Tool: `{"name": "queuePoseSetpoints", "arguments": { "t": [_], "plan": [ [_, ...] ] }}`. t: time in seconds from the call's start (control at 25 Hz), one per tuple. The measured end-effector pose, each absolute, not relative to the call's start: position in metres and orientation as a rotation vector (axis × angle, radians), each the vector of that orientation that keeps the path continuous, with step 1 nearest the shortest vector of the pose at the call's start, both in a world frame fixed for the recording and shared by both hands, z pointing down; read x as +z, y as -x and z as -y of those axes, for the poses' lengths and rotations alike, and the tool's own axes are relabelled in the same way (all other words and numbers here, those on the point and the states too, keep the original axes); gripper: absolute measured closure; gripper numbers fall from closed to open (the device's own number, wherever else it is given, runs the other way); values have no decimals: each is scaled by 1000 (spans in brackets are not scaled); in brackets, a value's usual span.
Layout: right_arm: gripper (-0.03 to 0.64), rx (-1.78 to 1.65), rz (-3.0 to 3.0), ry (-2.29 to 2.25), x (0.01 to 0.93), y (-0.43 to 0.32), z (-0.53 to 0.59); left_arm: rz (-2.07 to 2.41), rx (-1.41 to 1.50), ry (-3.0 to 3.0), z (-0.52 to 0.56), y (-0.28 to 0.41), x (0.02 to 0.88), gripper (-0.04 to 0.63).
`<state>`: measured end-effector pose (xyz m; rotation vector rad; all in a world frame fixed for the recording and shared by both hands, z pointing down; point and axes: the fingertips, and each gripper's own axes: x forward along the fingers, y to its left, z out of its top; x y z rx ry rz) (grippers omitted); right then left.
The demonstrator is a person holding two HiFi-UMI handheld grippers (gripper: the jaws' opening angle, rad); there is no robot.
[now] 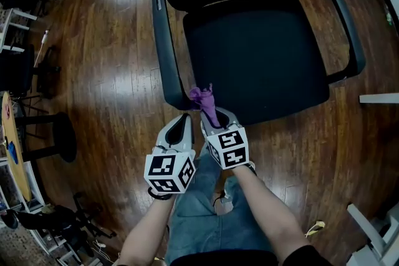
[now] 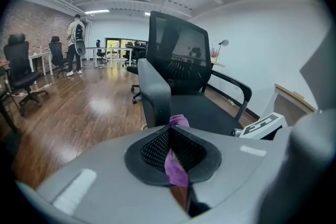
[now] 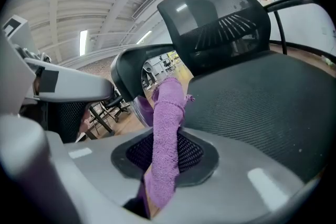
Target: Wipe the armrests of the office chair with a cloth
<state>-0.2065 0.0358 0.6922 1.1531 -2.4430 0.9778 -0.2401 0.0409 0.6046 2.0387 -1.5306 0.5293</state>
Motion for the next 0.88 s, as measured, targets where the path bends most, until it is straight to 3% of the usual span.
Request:
{"name": "queuePoseSetpoints", "arguments": {
  "t": [0.88],
  "plan": [
    [543,901,2549,-1229,561,203,-7,1543,459,-2077,-18,246,525,591]
  ]
}}
